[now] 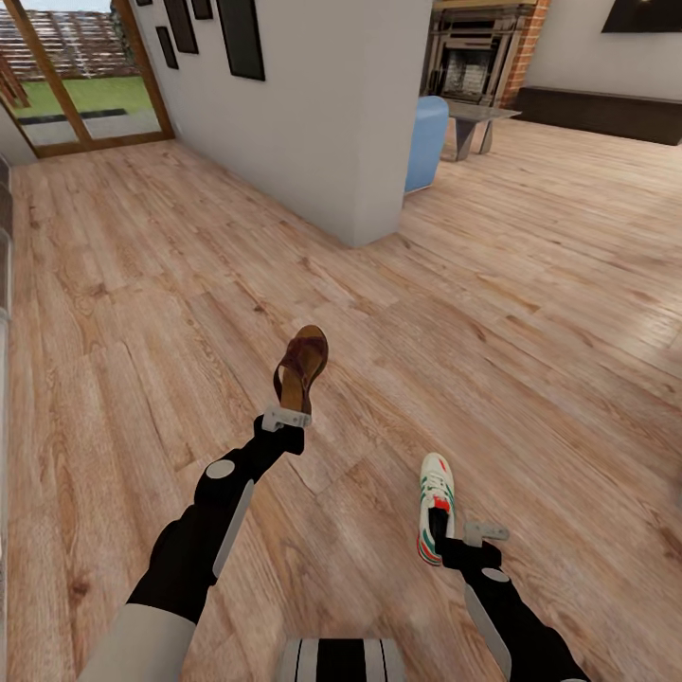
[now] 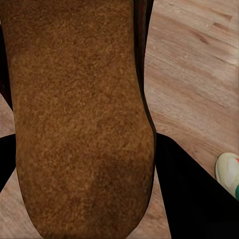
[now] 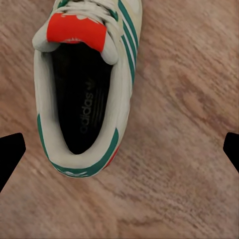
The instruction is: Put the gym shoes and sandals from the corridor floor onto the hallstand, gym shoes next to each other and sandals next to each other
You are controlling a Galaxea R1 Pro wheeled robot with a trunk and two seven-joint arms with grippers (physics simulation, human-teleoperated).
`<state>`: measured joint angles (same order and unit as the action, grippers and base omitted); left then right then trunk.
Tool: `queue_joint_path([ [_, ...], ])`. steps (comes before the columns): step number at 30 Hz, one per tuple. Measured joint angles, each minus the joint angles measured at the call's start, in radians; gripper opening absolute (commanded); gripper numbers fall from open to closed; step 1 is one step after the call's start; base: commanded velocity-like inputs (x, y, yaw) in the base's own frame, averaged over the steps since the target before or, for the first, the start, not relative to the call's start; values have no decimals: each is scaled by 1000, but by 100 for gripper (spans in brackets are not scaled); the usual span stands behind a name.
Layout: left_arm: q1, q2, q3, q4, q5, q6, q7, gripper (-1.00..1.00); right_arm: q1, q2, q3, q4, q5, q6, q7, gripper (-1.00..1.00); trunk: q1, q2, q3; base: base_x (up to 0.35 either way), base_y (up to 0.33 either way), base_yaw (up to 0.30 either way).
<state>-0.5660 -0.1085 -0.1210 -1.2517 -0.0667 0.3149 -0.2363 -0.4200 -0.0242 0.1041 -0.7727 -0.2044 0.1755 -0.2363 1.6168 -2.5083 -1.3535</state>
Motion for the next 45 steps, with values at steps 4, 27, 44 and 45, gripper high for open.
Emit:
queue_joint_path([
  [4,0,0,1,0,0,0,0,-100,0,0,-1,-2,0,0,0,100,0,0,0,0,0,0],
  [27,0,2,5,0,1,1,0,-100,0,0,0,-4,0,-1,-1,100,0,0,0,0,0,84],
  [44,0,2,2,0,0,0,0,-100,0,0,-1,-3,0,-1,-1,100,6,-3,-76,0,0,1],
  [45,0,2,2,0,0,0,0,-100,0,0,0,-3,0,-1,-1,100,7,-3,-82,0,0,0],
])
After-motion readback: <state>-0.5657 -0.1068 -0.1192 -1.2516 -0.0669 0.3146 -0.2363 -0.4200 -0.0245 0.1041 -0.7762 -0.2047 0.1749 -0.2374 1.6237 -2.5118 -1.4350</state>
